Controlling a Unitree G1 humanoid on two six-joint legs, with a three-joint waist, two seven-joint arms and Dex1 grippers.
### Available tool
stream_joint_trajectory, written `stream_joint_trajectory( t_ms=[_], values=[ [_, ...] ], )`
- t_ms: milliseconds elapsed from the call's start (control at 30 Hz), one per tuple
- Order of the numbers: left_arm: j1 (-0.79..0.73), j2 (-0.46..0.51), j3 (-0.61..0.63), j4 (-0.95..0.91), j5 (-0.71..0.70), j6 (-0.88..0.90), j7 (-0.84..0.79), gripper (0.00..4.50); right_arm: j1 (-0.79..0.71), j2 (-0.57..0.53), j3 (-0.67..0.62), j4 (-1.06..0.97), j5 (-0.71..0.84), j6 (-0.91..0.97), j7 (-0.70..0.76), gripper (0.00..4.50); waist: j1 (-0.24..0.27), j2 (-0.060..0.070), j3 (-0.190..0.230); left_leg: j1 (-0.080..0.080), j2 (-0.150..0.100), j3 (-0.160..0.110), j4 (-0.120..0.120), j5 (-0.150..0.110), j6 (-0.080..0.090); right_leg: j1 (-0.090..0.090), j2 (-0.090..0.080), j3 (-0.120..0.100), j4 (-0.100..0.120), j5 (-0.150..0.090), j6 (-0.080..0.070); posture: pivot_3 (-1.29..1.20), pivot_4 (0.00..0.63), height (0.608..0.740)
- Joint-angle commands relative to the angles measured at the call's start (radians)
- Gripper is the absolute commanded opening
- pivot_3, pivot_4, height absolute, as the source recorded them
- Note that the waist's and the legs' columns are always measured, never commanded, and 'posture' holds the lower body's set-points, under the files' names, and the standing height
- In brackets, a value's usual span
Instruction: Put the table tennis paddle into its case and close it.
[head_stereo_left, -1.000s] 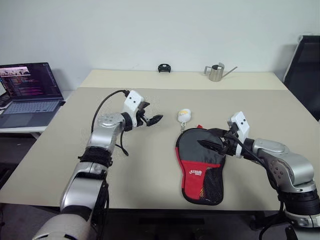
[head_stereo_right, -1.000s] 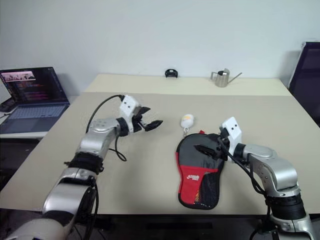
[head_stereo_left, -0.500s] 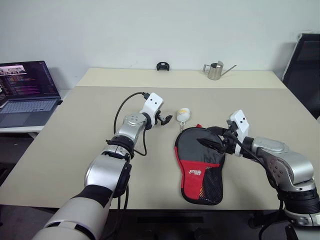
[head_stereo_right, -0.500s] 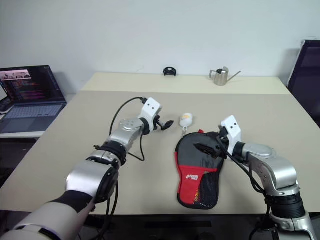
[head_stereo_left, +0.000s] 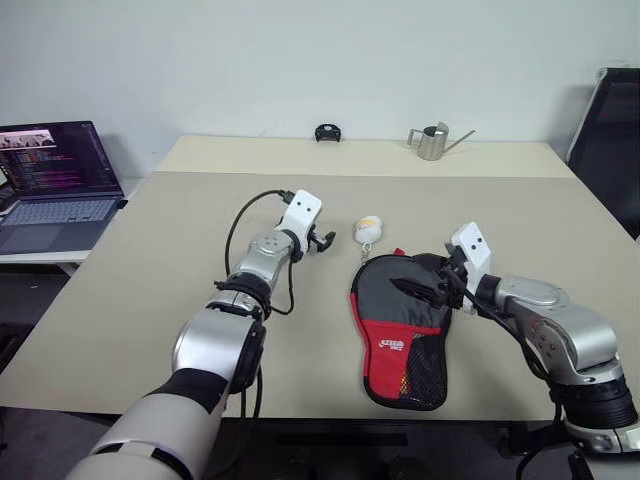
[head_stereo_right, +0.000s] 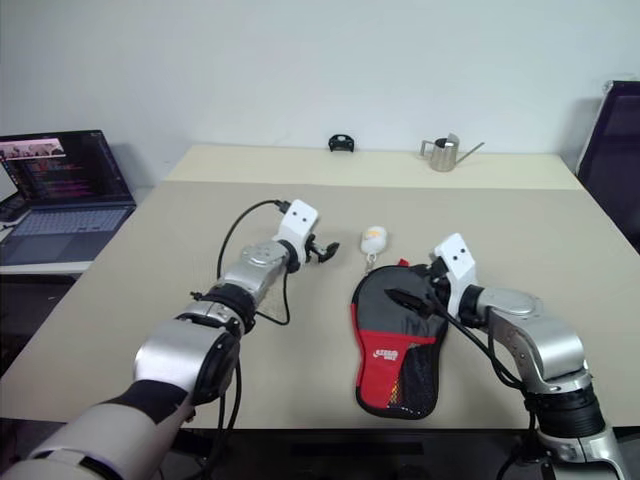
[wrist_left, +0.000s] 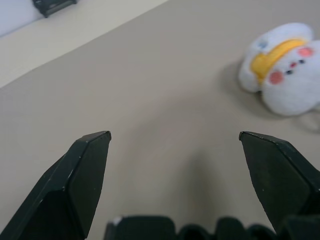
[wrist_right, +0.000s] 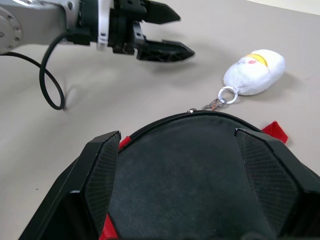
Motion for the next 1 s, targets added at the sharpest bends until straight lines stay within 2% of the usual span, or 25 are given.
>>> stream_joint_trajectory(
  t_ms=[33, 367, 567, 800, 1000],
  values=[
    [-0.034, -0.008, 0.013, -0.003, 0.009, 0.007, 0.014, 4.5, 0.006, 0.0, -0.014, -0.062, 0.012, -0.014, -0.008, 3.96, -0.001, 0.0, 0.0, 0.0, 0.0, 0.0, 0.0, 0.0, 0.0, 0.0, 0.0, 0.0, 0.0, 0.0, 0.0, 0.0, 0.15, 0.74],
    [-0.033, -0.037, 0.026, 0.01, 0.023, 0.041, 0.062, 4.5, 0.042, 0.007, -0.017, -0.129, 0.023, 0.016, -0.043, 3.96, -0.001, 0.0, 0.0, 0.0, 0.0, 0.0, 0.0, 0.0, 0.0, 0.0, 0.0, 0.0, 0.001, 0.0, 0.0, 0.0, 0.15, 0.74],
    [-0.025, -0.09, 0.019, 0.017, 0.049, 0.057, 0.068, 4.5, 0.079, 0.01, -0.038, -0.189, 0.039, 0.05, -0.085, 3.96, 0.002, 0.0, 0.0, 0.0, 0.0, 0.0, 0.001, 0.0, 0.0, 0.0, 0.0, 0.0, 0.001, 0.0, 0.0, 0.0, 0.15, 0.74],
    [0.001, -0.179, 0.012, 0.01, 0.037, 0.05, -0.205, 4.5, 0.114, 0.003, -0.063, -0.237, 0.063, 0.078, -0.125, 3.96, 0.003, 0.0, 0.0, 0.0, 0.0, 0.001, 0.001, 0.0, 0.0, 0.0, 0.0, 0.0, 0.001, 0.0, 0.0, 0.0, 0.15, 0.74],
    [0.019, -0.157, -0.016, 0.001, 0.056, 0.026, -0.376, 4.5, 0.116, 0.004, -0.065, -0.24, 0.07, 0.082, -0.134, 3.96, 0.002, 0.0, 0.0, 0.0, 0.0, 0.001, 0.001, 0.0, 0.0, 0.0, 0.0, 0.0, 0.001, 0.0, 0.0, 0.0, 0.15, 0.74]
  ],
)
